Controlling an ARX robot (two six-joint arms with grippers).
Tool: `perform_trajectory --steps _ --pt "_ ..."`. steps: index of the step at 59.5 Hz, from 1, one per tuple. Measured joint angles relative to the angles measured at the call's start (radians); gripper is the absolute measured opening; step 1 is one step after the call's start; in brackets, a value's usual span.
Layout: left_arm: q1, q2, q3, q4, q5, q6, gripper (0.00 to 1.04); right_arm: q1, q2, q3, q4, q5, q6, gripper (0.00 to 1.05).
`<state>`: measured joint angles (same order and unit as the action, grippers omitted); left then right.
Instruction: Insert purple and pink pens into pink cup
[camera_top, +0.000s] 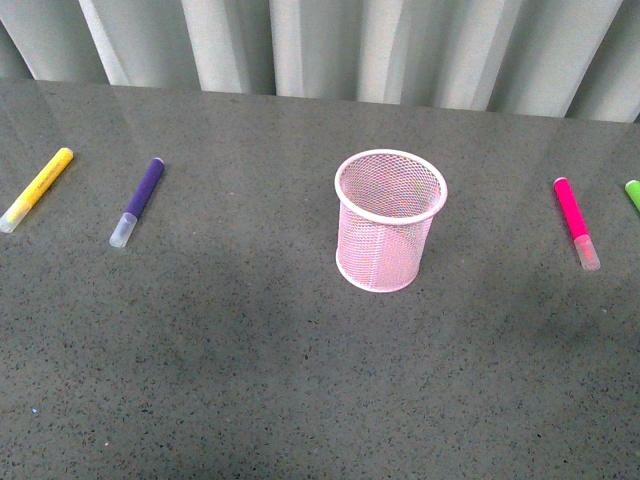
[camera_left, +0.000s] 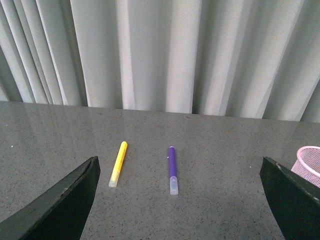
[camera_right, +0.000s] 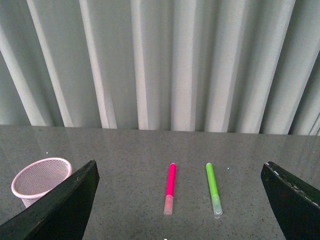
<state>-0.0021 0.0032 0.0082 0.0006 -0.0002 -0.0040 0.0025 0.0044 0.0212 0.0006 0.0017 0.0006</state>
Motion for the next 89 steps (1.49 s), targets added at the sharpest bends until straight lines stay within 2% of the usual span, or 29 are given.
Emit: perform_trajectory --steps 68,72,77,82,89 --pt "-0.002 0.005 0.002 -0.006 -0.009 -0.009 0.98 0.0 0.0 0.0 0.0 0.0 0.0 0.98" --pt "-0.026 0.103 0.08 -0.208 -0.089 -0.132 0.98 0.0 0.0 0.0 0.0 0.0 0.0 0.98" --pt "-0.018 0.246 0.13 -0.347 -0.058 -0.283 0.98 0.0 0.0 0.0 0.0 0.0 0.0 0.98" --pt "0.029 0.441 0.157 -0.275 0.051 -0.36 0.98 0.0 0.0 0.0 0.0 0.0 0.0 0.98" --pt "0.043 0.783 0.308 -0.099 0.114 -0.311 0.98 0.0 0.0 0.0 0.0 0.0 0.0 0.98"
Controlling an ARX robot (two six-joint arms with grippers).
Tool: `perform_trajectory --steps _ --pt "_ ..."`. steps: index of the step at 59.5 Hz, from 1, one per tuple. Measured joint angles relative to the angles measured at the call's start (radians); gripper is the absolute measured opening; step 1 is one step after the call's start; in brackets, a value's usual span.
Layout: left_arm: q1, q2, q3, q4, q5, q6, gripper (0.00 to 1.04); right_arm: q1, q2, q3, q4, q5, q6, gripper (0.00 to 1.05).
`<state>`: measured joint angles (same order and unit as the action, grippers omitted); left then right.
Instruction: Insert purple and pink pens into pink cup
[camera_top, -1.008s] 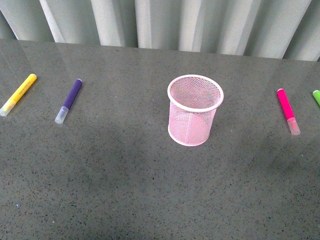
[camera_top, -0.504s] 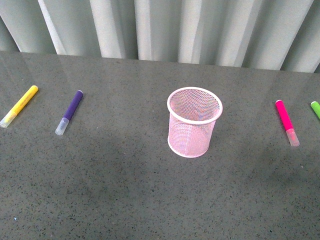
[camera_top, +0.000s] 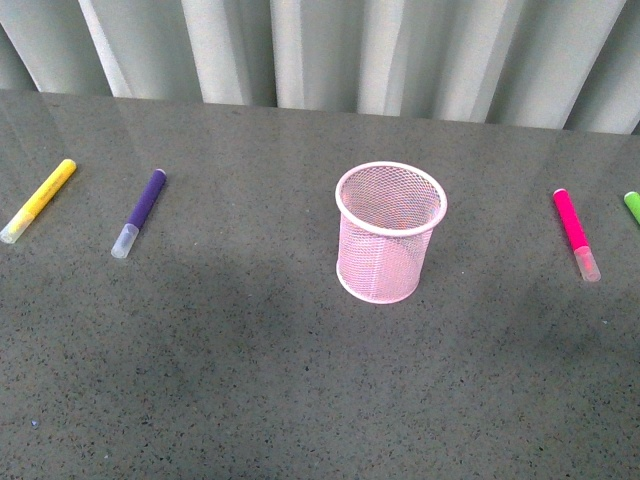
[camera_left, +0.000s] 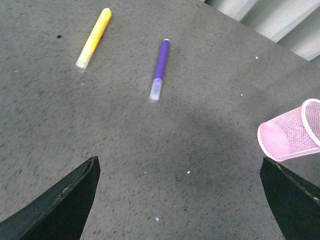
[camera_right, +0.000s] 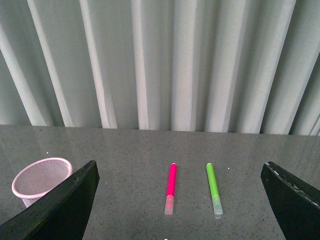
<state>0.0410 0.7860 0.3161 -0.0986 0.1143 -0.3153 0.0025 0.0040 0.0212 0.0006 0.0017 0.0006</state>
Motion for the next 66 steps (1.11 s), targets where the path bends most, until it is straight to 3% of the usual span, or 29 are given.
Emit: perform_trajectory --steps 16,31,66 --pt "-0.018 0.638 0.383 0.018 0.084 0.148 0.98 0.0 0.0 0.0 0.0 0.0 0.0 0.98" --pt "-0.056 0.877 0.571 0.074 0.132 0.28 0.98 0.0 0.0 0.0 0.0 0.0 0.0 0.98" --pt "-0.087 1.281 0.886 0.082 -0.01 0.449 0.98 0.0 0.0 0.0 0.0 0.0 0.0 0.98"
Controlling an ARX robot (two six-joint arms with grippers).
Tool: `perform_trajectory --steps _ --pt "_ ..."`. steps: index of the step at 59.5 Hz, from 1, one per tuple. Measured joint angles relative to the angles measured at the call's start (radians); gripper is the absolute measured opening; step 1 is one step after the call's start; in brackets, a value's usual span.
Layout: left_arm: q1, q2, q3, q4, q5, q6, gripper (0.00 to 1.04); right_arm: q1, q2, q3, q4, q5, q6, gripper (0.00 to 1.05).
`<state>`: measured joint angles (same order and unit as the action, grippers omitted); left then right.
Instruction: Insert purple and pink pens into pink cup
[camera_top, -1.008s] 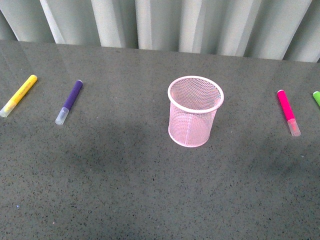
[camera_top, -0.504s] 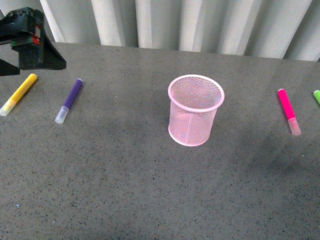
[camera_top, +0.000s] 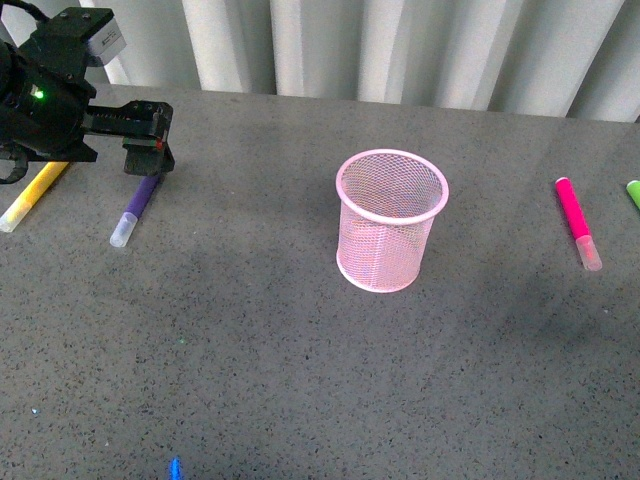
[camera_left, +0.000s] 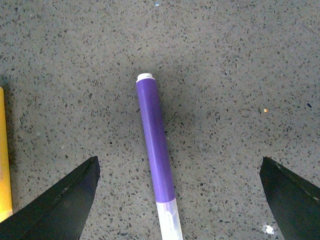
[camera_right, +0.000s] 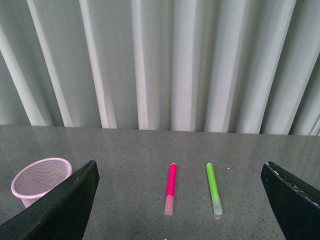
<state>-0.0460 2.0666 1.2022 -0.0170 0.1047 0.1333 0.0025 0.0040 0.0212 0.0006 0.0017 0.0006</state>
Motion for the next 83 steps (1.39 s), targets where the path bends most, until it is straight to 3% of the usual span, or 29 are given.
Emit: perform_trajectory --steps 83 --pt "-0.04 0.257 0.296 -0.17 -0.095 0.054 0.98 0.0 0.0 0.0 0.0 0.0 0.0 0.98"
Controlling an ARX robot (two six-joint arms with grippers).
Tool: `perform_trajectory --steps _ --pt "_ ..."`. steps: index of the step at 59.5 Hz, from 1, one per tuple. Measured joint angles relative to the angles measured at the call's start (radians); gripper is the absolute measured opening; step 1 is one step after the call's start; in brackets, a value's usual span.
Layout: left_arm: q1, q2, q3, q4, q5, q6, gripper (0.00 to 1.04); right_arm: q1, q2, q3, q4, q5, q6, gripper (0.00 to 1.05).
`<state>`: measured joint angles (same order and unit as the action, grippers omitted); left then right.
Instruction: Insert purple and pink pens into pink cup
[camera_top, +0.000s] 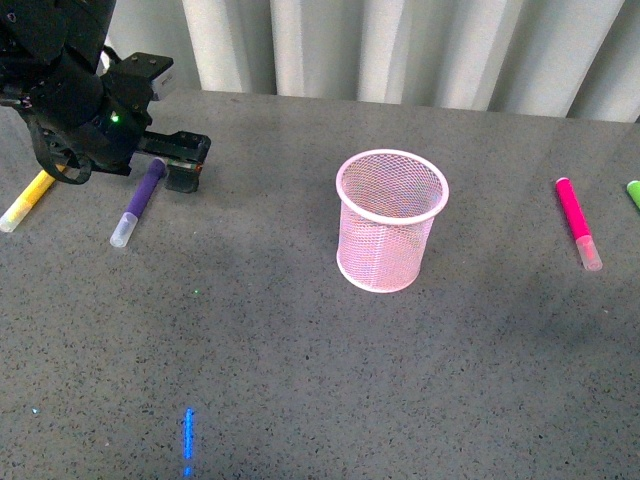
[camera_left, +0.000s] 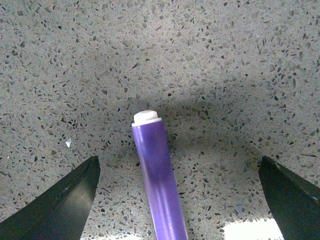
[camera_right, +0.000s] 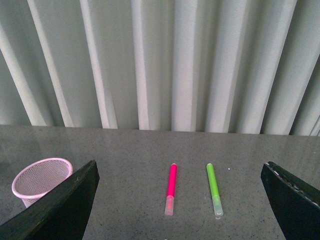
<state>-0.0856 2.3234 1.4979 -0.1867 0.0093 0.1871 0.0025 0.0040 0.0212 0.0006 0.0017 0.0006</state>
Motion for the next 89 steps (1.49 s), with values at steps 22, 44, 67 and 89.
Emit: perform_trajectory --steps 22,44,67,89 --pt "-0.028 -0.008 -0.014 -0.026 0.021 -0.032 0.4 0.0 0.0 0.0 0.0 0.0 0.0 0.98" --pt "-0.041 -0.087 -0.162 0.127 0.036 -0.145 0.13 0.0 0.0 0.0 0.0 0.0 0.0 0.98" --pt "-0.068 -0.317 -0.399 0.478 0.069 -0.219 0.13 0.0 0.0 0.0 0.0 0.0 0.0 0.98" --pt "-0.283 -0.491 -0.741 1.278 -0.148 -0.462 0.13 0.0 0.0 0.0 0.0 0.0 0.0 0.98"
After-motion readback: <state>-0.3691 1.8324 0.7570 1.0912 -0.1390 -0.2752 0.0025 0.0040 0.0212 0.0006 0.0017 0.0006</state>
